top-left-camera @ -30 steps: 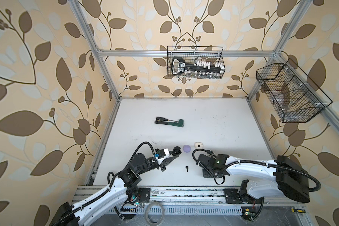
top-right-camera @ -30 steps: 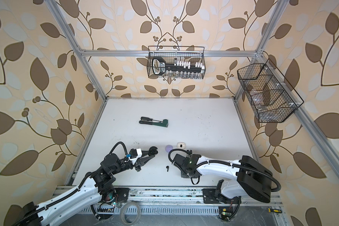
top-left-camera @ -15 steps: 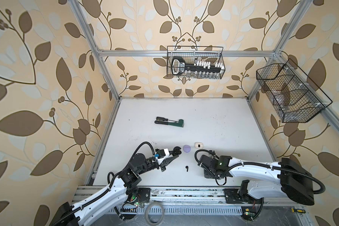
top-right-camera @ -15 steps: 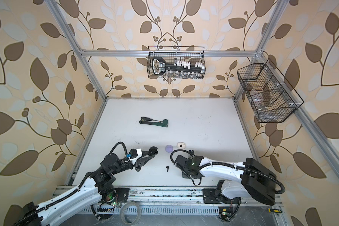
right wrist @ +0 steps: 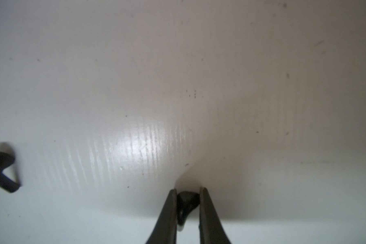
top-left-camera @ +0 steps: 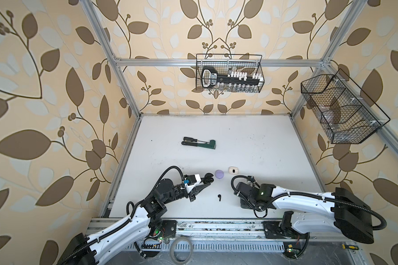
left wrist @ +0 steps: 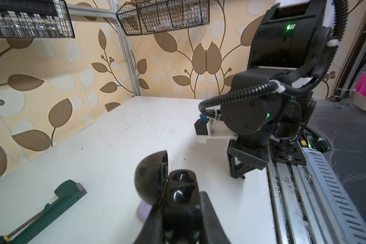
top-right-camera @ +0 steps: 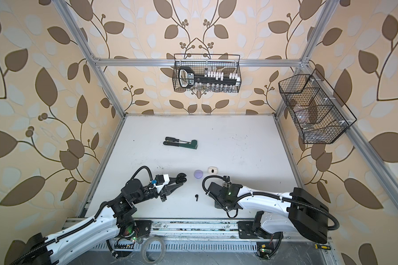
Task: Insert wireless bluetooth earbuds into charging case
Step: Pick up the wireless bluetooth earbud from the bottom-center of the table, then insert the wireless bluetooth earbud into the charging case.
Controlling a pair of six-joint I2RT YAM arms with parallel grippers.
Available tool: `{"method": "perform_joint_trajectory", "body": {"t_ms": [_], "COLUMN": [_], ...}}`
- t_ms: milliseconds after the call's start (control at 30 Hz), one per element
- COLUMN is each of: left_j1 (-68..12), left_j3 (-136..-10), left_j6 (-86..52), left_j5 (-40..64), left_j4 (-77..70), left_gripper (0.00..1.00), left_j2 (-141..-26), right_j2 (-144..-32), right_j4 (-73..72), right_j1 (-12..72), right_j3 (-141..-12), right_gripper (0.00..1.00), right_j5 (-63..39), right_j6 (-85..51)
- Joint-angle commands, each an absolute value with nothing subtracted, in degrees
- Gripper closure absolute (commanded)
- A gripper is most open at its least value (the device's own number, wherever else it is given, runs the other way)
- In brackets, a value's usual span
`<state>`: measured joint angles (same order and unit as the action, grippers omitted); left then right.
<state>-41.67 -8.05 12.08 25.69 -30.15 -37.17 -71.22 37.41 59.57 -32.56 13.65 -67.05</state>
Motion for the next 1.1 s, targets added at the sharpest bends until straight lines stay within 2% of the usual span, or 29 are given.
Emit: {"method": "perform_joint_trajectory", "body": {"t_ms": [0,433,667,1067], "left_j1": [-42.06,-44.34,-47.39,-48.77], "left_j3": [-8.79,-8.67,-9.94,-10.37], "left_j6": [13.19,10.59,11.38,7.92], "left_j5": [26.89,26.93,26.03,22.18], "left_j4": [-35.47,-54.12,-58.74,-66.7], "left_gripper": [1.0,1.0,1.0,1.0], "left_j2": [-40.15,-55.32,-61.33,-66.27], "right_j2": [-68.73,-58.49,-59.31,-58.57], "right_j4": [38.16,30.98,26.2,19.32], "right_j1": [58.89,59.27,61.48,73.17], "right_j3": [-36.77,-41.81,-44.29,-44.47], "right_gripper": [0.84,0.83,0.85,0.86], "right_j5": [19.57,30.42,31.43,43.64], "right_j6": [-67.03,-64.52,-63.77,-64.88]}}
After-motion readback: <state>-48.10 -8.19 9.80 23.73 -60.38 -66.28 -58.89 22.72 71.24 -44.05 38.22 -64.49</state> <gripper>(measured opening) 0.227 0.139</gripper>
